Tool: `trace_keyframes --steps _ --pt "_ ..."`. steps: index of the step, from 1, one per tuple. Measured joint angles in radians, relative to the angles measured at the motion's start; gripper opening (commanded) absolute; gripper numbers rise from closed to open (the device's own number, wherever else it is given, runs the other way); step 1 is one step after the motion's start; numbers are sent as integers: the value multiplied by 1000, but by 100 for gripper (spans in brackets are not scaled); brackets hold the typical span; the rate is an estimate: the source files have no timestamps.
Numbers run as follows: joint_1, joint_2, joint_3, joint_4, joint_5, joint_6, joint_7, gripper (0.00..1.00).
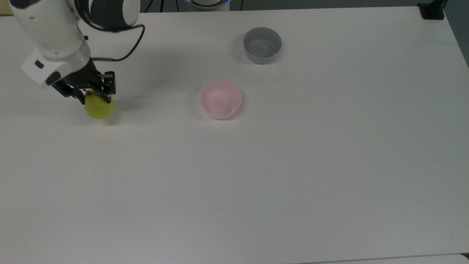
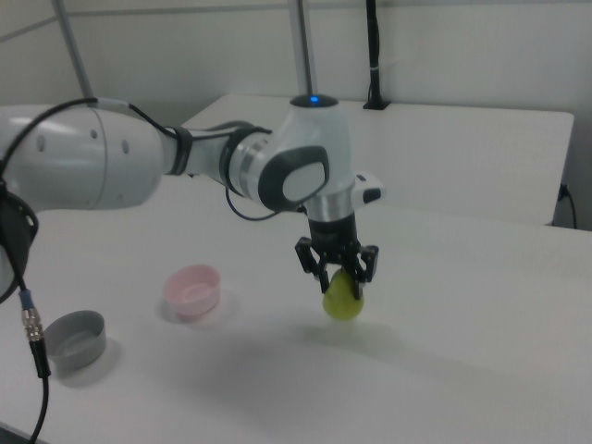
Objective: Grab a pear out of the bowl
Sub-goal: 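Lower the held pear onto the table and open the gripper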
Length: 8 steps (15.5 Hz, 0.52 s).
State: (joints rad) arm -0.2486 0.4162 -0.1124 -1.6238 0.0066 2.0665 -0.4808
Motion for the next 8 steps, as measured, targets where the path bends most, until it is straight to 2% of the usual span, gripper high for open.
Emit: trace_keyframes --steps 3,4,5,6,8 --pt "3 46 0 -7 3 33 16 1" --pt "4 55 0 -7 4 38 19 13" --pt "5 58 1 -6 4 41 20 40" --pt "5 58 1 -6 4 41 20 54" --pt "5 58 1 -6 5 41 21 97"
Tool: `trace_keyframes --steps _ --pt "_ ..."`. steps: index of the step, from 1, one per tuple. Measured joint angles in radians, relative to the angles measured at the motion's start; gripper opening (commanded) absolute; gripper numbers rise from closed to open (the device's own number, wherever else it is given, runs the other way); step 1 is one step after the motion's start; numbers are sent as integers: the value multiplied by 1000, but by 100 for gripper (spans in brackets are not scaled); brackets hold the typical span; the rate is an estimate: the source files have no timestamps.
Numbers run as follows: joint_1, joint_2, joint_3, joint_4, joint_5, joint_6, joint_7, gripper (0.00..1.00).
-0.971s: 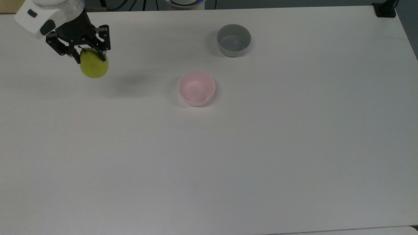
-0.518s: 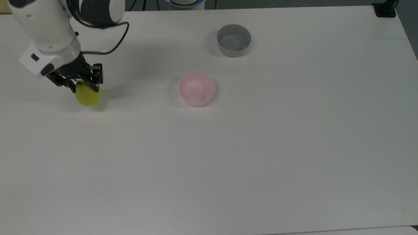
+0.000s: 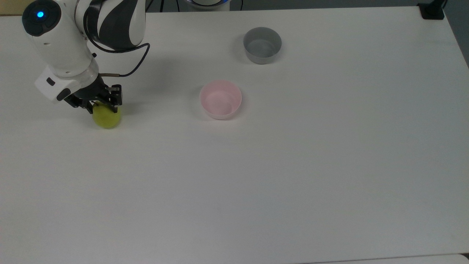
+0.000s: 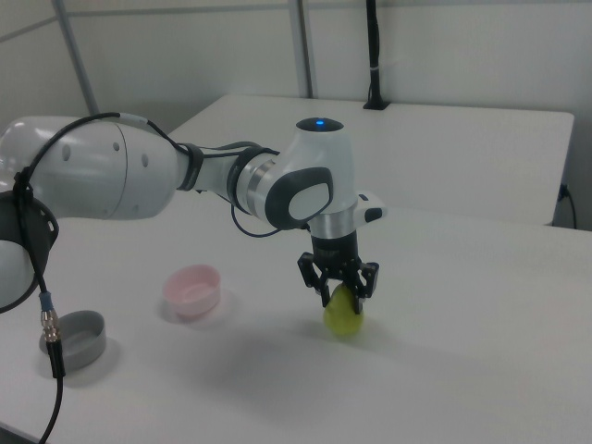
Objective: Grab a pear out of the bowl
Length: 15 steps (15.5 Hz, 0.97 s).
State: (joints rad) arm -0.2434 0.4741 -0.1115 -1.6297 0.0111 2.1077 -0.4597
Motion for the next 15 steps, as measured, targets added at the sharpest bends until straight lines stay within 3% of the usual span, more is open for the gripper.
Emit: trace_keyframes --steps 7,11,15 --pt "0 -27 0 10 0 0 23 100" --pt "27 -143 2 34 0 -113 57 100" --pt "75 -335 4 48 0 -345 71 100"
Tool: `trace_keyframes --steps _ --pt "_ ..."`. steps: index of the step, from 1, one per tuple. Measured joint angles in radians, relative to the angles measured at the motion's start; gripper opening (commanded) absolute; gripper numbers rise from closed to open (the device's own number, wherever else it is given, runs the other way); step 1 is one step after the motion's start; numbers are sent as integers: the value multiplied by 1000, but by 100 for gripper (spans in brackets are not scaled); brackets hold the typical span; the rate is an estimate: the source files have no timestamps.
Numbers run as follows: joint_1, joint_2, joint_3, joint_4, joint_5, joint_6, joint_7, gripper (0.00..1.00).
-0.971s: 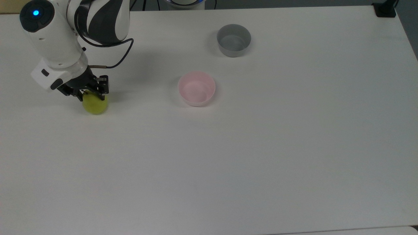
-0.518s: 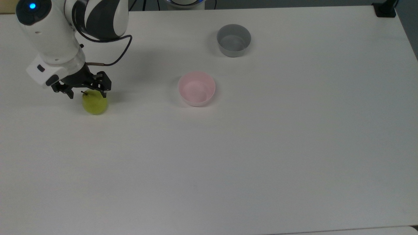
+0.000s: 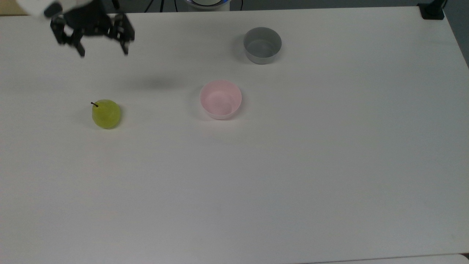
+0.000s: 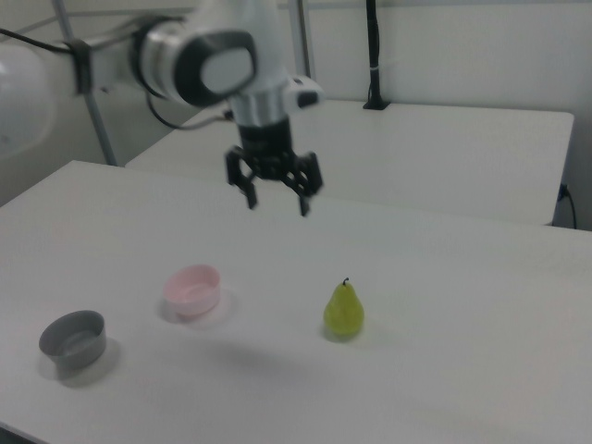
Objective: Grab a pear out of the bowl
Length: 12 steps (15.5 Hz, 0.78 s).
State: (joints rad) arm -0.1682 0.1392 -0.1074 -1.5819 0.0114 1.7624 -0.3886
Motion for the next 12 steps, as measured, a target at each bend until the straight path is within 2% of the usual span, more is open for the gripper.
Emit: trace_keyframes --steps 2,5,8,12 --pt "25 -113 1 -3 0 -126 2 100" --pt "85 -184 1 -11 0 -201 45 100" --pt "164 -193 3 -24 0 -202 173 100" --pt "184 -173 3 -34 0 -140 192 100"
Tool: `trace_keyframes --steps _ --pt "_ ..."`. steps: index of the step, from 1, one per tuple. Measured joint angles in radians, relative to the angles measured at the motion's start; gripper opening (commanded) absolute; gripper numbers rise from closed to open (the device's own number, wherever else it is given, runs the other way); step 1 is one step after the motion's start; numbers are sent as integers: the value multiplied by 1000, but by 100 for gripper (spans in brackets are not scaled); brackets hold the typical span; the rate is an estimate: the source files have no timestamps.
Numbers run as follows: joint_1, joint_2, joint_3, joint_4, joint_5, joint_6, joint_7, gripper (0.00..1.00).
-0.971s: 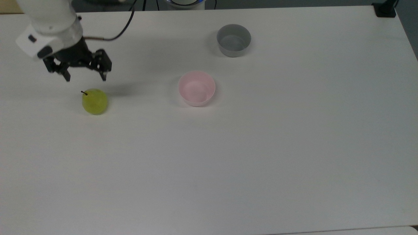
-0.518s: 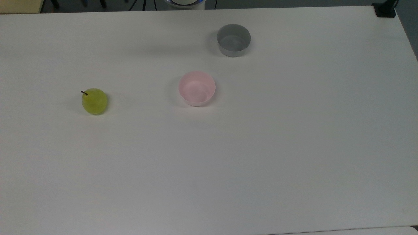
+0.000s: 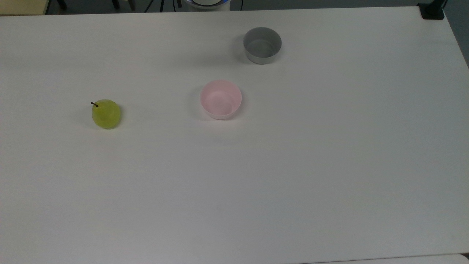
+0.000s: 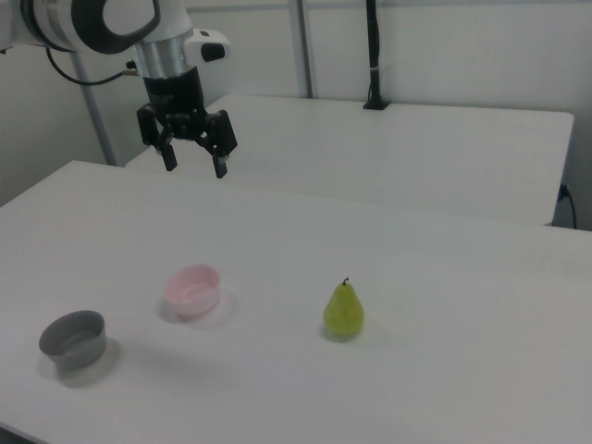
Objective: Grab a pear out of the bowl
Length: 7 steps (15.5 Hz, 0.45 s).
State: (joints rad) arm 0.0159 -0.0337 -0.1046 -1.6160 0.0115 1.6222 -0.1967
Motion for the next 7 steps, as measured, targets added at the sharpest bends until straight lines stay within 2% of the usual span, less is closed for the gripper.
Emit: trace_keyframes --steps 7 --pt "-5 29 -1 -1 0 53 30 100"
